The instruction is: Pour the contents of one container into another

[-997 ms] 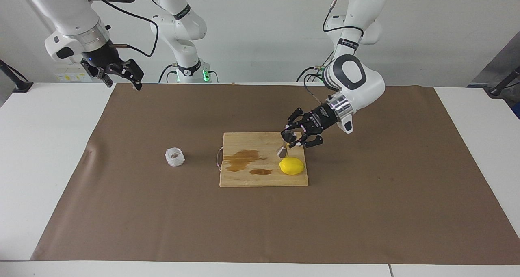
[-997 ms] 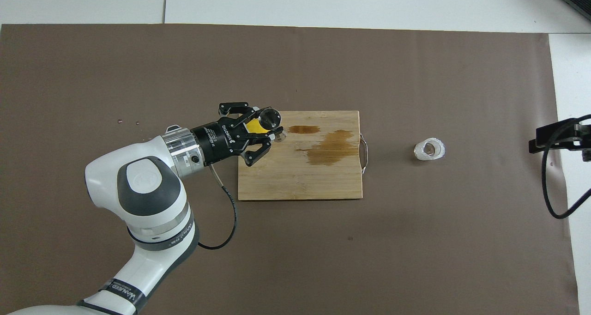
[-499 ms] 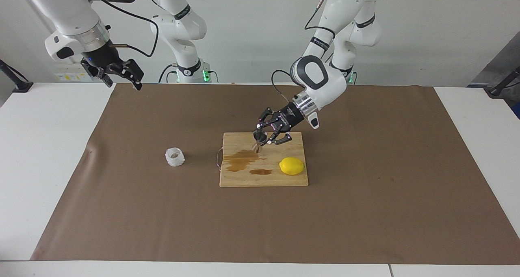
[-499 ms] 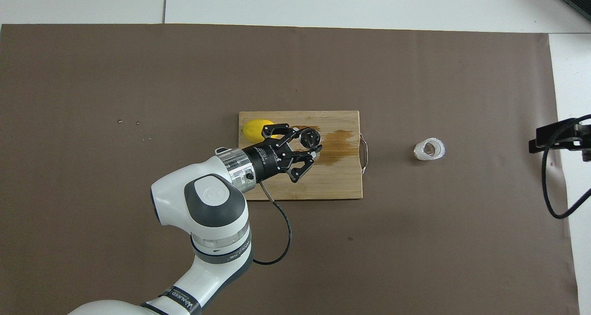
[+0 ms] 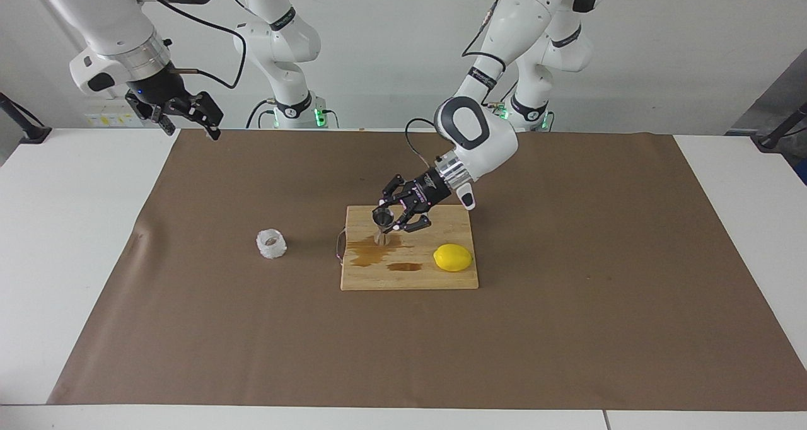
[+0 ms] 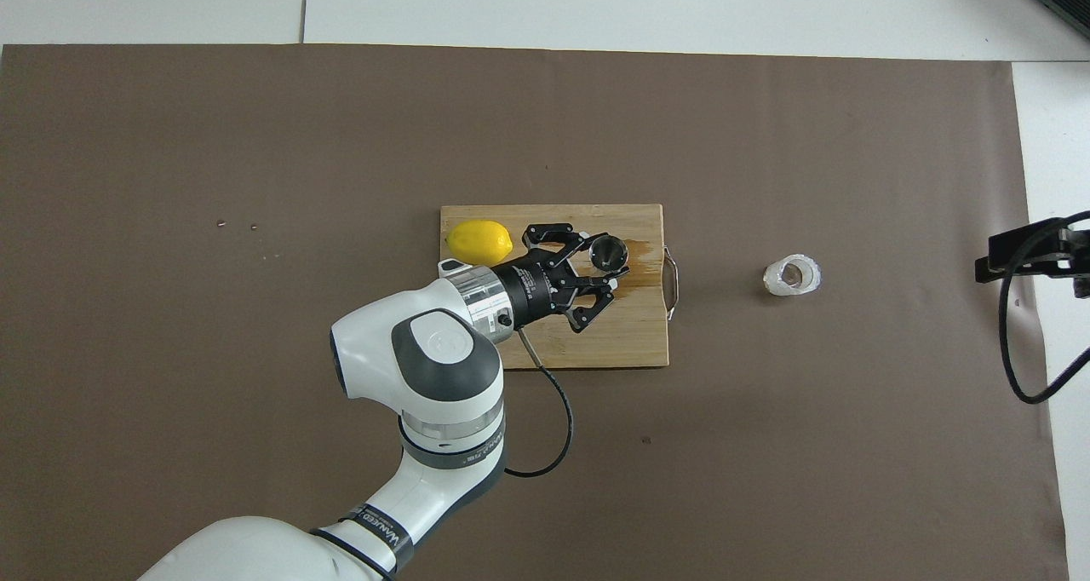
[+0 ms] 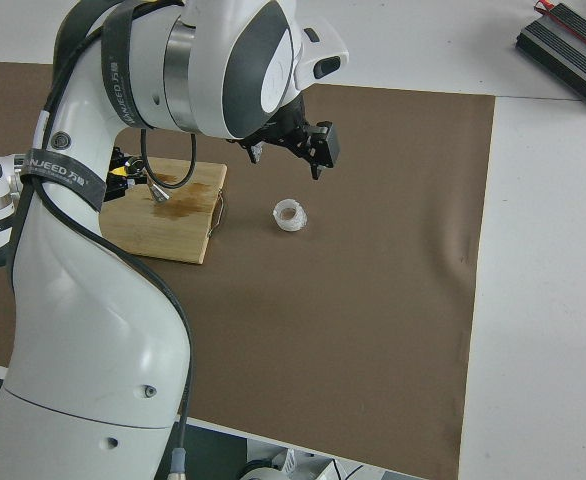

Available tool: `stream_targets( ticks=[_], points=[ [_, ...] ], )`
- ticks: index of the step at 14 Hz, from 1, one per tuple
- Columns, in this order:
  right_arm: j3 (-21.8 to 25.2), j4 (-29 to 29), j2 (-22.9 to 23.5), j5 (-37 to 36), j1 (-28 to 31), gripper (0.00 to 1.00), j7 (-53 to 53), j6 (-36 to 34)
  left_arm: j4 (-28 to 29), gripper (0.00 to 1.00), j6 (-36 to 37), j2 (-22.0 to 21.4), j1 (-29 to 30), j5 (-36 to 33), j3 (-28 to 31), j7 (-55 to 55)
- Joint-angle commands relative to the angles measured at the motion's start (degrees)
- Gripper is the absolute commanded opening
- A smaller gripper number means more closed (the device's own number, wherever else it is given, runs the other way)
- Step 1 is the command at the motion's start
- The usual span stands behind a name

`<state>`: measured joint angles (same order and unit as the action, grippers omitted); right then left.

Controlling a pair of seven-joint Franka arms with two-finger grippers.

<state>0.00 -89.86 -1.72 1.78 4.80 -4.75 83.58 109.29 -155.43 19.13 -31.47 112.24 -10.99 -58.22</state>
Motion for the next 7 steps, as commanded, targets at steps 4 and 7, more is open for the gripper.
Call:
stream_targets(
  ticks=[4,7],
  points=[
    [-0.2,0.3,0.0,-0.5,0.2,1.00,0.4,-0.2,-1.9,0.00,-2.0,2.2,-0.6,1.6,-0.4,5.7],
    [-0.2,0.3,0.0,-0.5,0.2,1.00,0.4,-0.2,-1.7,0.00,-2.9,2.2,-1.2,1.6,-0.6,6.6]
  ],
)
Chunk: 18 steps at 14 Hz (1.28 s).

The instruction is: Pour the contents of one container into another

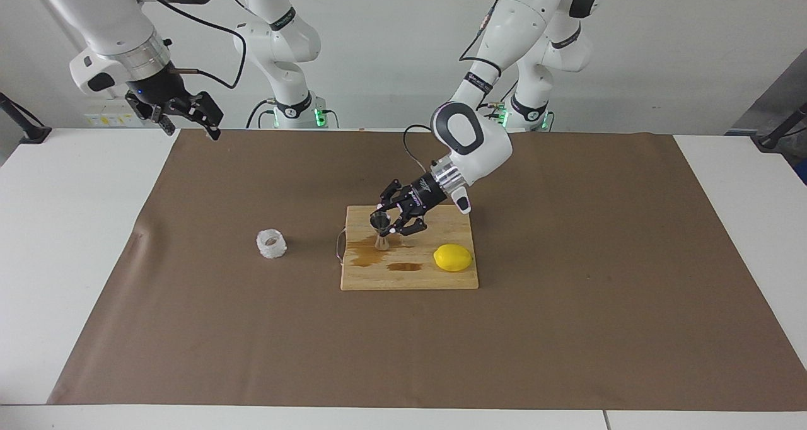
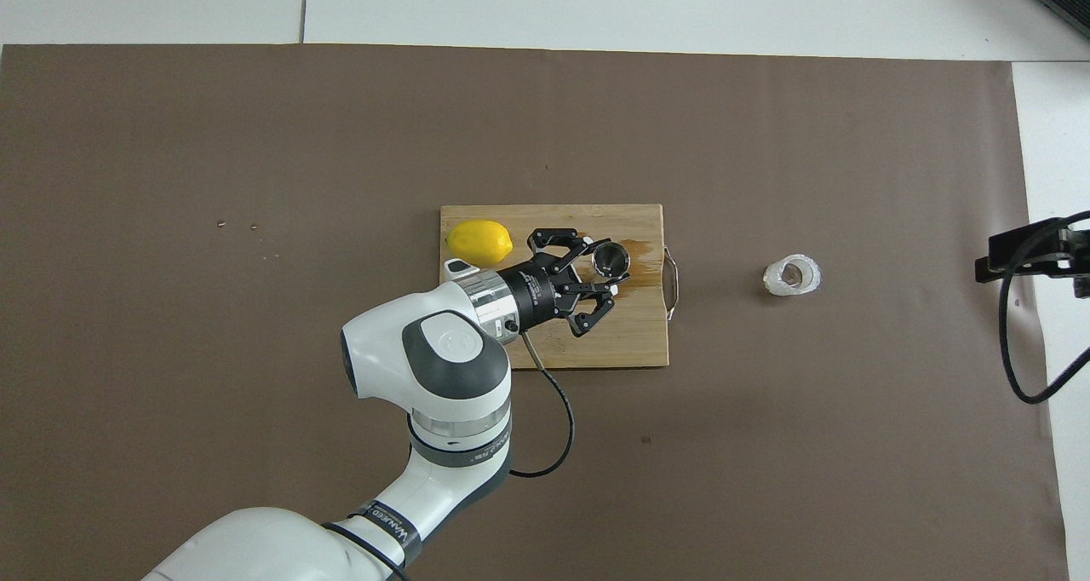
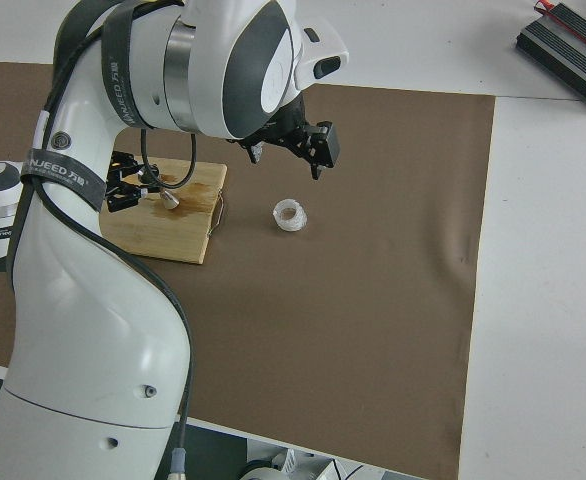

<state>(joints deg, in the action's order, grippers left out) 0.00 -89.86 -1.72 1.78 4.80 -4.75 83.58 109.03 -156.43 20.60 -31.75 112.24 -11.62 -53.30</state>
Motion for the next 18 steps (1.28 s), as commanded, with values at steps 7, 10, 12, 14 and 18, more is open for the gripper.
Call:
stream_targets(
  ticks=[7,10,12,14,18],
  points=[
    [-0.2,0.2,0.0,-0.5,0.5,1.00,0.4,-0.5,-1.2,0.10,-2.1,0.8,-0.9,1.4,0.0,1.8],
    [-0.3,0.2,-0.1,-0.5,0.6,1.00,0.4,-0.5,-1.1,0.16,-2.3,0.8,-1.0,1.4,0.0,1.8],
    [-0.2,0.0,-0.1,-0.5,0.6,1.00,0.4,-0.4,-1.0,0.43,-2.9,0.8,-1.1,1.4,0.0,1.8],
    [-0.2,-0.3,-0.2,-0.5,0.4,1.00,0.4,0.1,-1.0,0.45,-3.0,0.8,-1.1,1.2,0.0,2.0],
    [-0.2,-0.5,-0.2,-0.5,0.5,1.00,0.5,0.1,-0.9,0.59,-3.0,0.8,-0.9,1.0,0.0,2.1]
  ],
)
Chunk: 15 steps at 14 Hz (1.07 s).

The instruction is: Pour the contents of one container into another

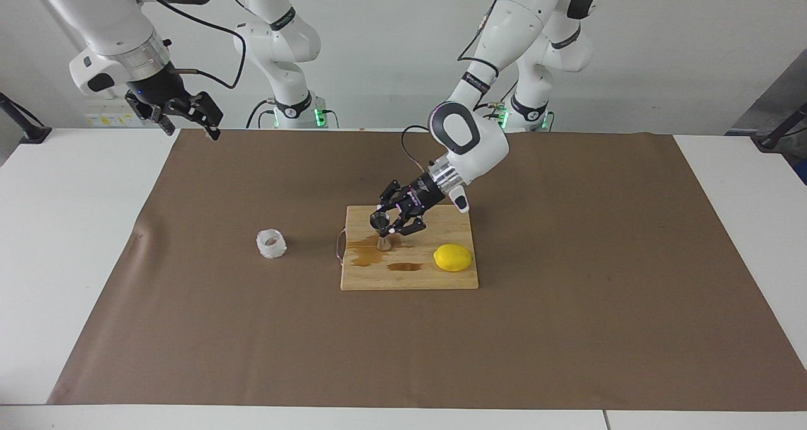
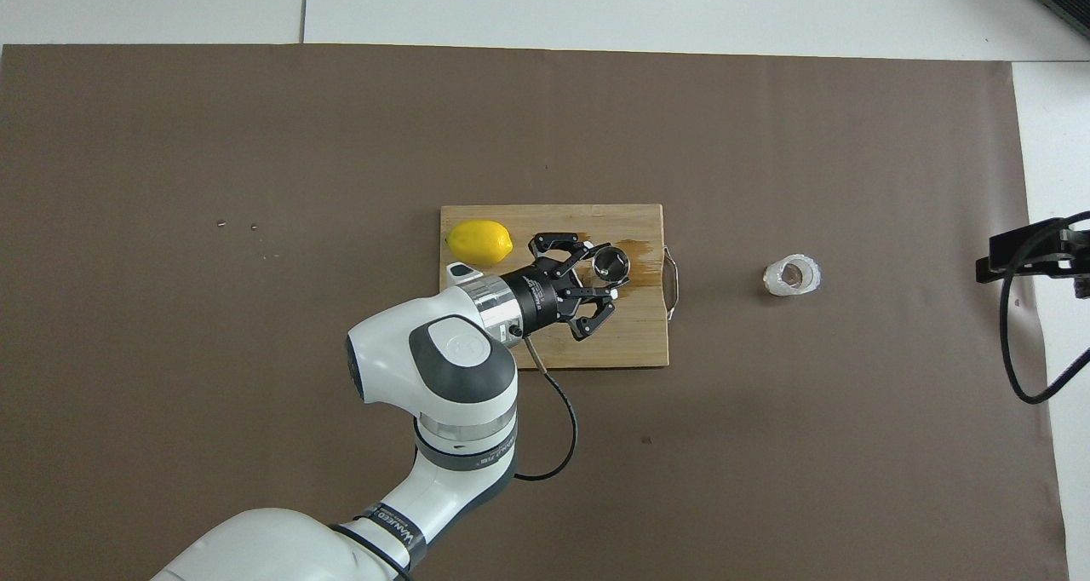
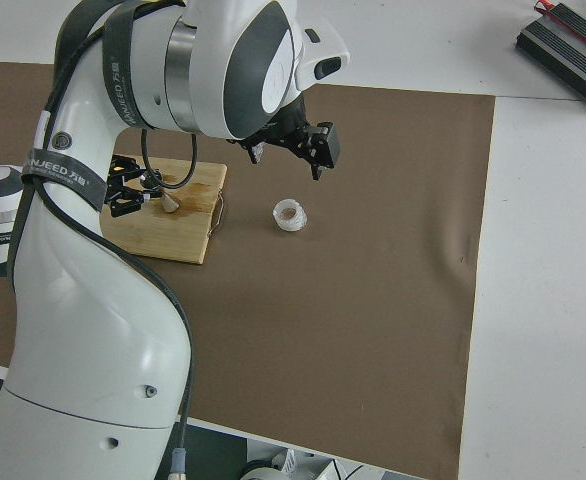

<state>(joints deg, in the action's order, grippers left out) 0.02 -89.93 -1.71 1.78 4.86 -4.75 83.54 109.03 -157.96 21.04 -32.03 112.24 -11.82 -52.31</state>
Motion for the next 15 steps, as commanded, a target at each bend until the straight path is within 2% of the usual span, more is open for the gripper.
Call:
stream_targets(
  ticks=[1,2,5,8,12,15],
  points=[
    [-0.2,-0.4,-0.3,-0.5,0.5,1.00,0.4,0.1,-0.9,0.77,-1.5,0.4,-0.7,0.9,0.2,1.2],
    [-0.2,-0.9,-0.5,-0.5,0.5,1.00,0.4,0.2,-0.9,0.91,-1.5,0.4,-0.7,0.8,0.2,1.2],
    [-0.2,-3.3,-1.7,-0.5,0.5,1.00,0.5,0.3,-1.0,1.00,-1.5,0.4,-0.6,0.1,0.3,1.3],
    [-0.3,-6.5,-3.1,-0.5,0.5,1.00,2.3,4.2,-1.5,1.00,-3.6,0.1,-0.7,-4.0,0.3,1.2],
    [-0.2,-12.4,-4.9,-0.2,1.6,1.00,24.0,14.4,0.5,1.00,-5.5,-1.6,-0.9,-4.7,0.3,2.9],
    [-0.2,-15.4,-4.9,-0.1,2.2,1.00,38.2,15.9,3.6,1.00,-6.1,-3.8,-1.6,-5.3,0.3,4.0]
  ],
)
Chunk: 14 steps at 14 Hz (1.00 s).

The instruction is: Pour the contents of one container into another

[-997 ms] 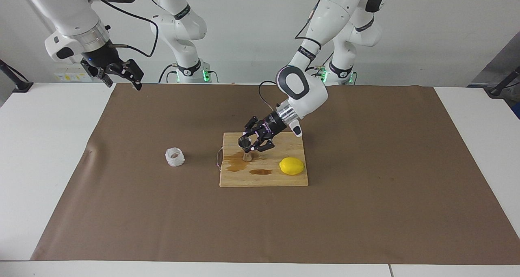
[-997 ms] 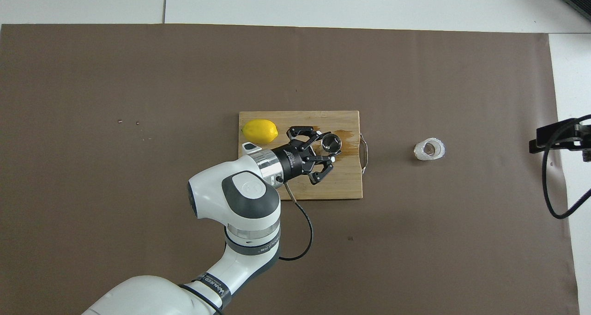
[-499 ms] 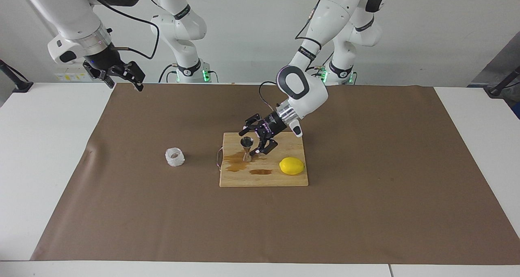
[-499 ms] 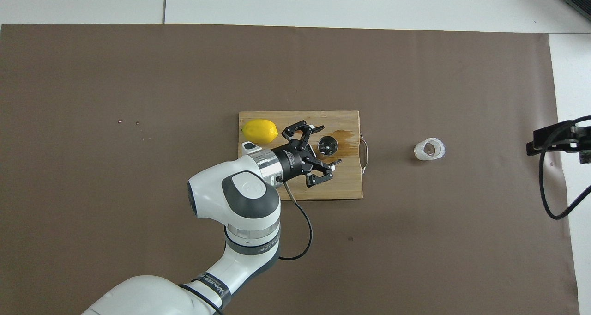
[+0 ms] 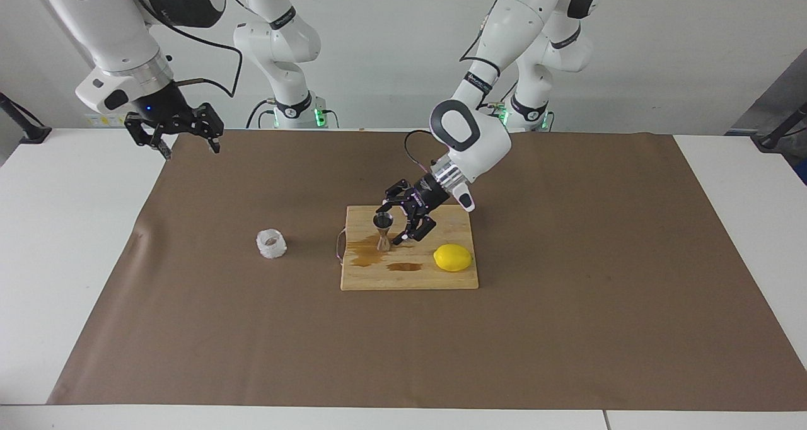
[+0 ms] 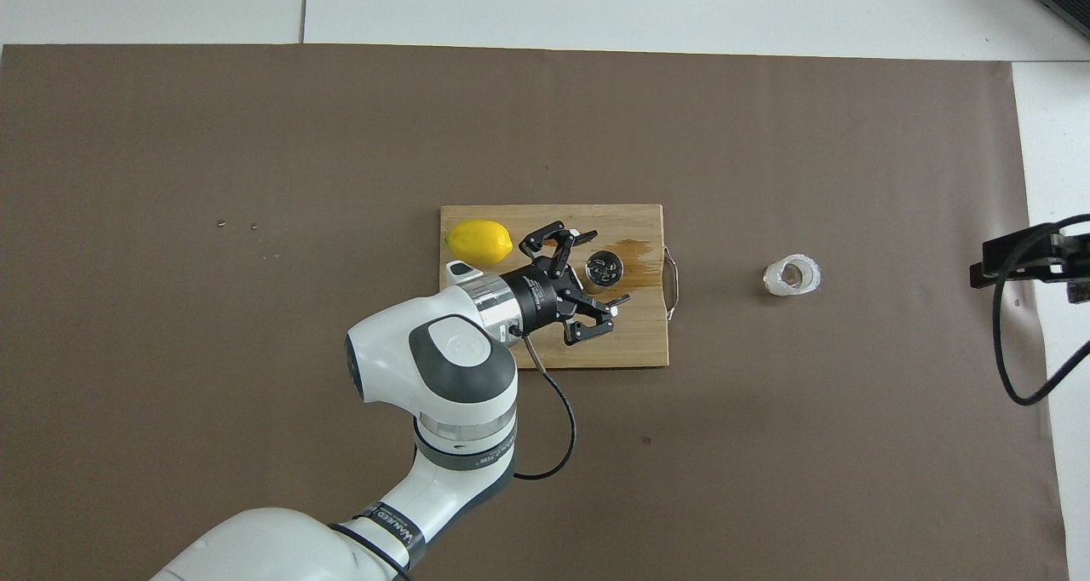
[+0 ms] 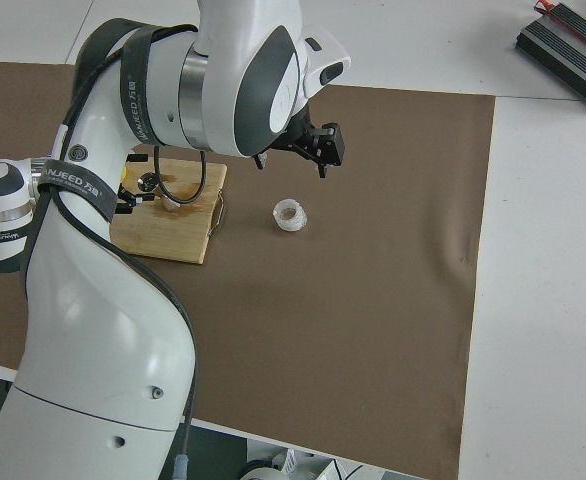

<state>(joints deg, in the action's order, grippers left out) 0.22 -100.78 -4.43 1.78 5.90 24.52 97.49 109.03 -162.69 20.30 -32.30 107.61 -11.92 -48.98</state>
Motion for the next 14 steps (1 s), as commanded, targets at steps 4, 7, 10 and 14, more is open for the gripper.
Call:
stream_targets(
  ticks=[4,7,10,14],
  points=[
    [-0.3,-6.3,0.0,3.1,3.1,1.00,32.2,3.0,7.2,1.00,-1.3,-5.3,-1.4,-2.2,0.4,1.2],
    [-0.3,-7.7,1.6,5.9,4.1,1.00,40.3,4.8,10.1,1.00,-1.0,-6.8,-0.9,-5.1,0.4,1.2],
    [-0.3,-7.8,4.5,9.9,5.2,1.00,49.2,4.9,12.5,1.00,-0.6,-8.4,-0.7,-10.6,0.5,1.2],
    [-0.4,-8.9,9.3,16.4,5.1,1.00,65.4,9.3,15.8,1.00,4.5,-11.9,3.2,-19.5,0.8,1.1]
  ],
)
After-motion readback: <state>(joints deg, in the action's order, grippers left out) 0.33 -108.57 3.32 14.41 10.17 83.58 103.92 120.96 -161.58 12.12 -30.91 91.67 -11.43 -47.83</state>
